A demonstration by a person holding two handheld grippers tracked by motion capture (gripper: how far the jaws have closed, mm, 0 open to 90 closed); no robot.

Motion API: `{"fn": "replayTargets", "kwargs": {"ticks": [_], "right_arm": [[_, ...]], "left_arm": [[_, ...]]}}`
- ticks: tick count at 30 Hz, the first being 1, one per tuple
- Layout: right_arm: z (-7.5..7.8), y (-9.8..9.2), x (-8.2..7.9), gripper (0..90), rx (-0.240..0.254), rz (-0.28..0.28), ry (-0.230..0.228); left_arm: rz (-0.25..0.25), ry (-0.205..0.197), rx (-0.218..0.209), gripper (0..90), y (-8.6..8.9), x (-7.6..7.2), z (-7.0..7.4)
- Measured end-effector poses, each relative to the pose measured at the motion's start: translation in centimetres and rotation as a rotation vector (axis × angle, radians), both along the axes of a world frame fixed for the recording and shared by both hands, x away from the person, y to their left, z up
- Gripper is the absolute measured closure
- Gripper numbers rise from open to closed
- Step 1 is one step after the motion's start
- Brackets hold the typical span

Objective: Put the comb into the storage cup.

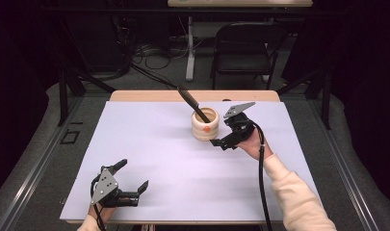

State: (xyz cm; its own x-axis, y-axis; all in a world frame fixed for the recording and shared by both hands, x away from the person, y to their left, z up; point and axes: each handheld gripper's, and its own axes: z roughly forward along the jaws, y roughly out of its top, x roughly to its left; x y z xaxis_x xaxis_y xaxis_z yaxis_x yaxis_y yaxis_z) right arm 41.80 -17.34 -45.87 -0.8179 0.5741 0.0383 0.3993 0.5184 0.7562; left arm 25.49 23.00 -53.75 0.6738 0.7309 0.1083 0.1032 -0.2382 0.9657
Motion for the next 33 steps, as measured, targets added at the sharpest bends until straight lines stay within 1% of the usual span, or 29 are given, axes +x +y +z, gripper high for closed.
{"fn": "replayTargets", "kwargs": {"ticks": [4, 7, 10, 17, 18, 33], "right_arm": [[-0.3, -0.5, -0.7, 0.0, -0.009, 0.001, 0.004], [-0.4, -0.8, -1.3, 0.0, -0.007, -0.011, -0.008], [-0.6, -1.2, -1.7, 0.0, -0.006, -0.02, 0.001], [-1.1, -1.8, -2.6, 0.0, -0.011, -0.023, 0.005], [-1.2, -1.9, -2.8, 0.0, -0.01, -0.023, 0.012], [-2.3, -3.0, -5.0, 0.0, -0.031, -0.026, 0.016]], "left_arm": [[-0.001, -0.001, 0.004, 0.3, 0.0, 0.0, 0.0], [0.0, 0.0, 0.004, 0.2, 0.0, 0.0, 0.0], [0.002, 0.001, 0.002, 0.3, 0.0, 0.0, 0.0], [0.001, 0.0, 0.002, 0.2, 0.0, 0.0, 0.0], [0.001, 0.001, -0.001, 0.2, 0.0, 0.0, 0.0], [0.001, 0.001, 0.006, 0.2, 0.0, 0.0, 0.0]]}}
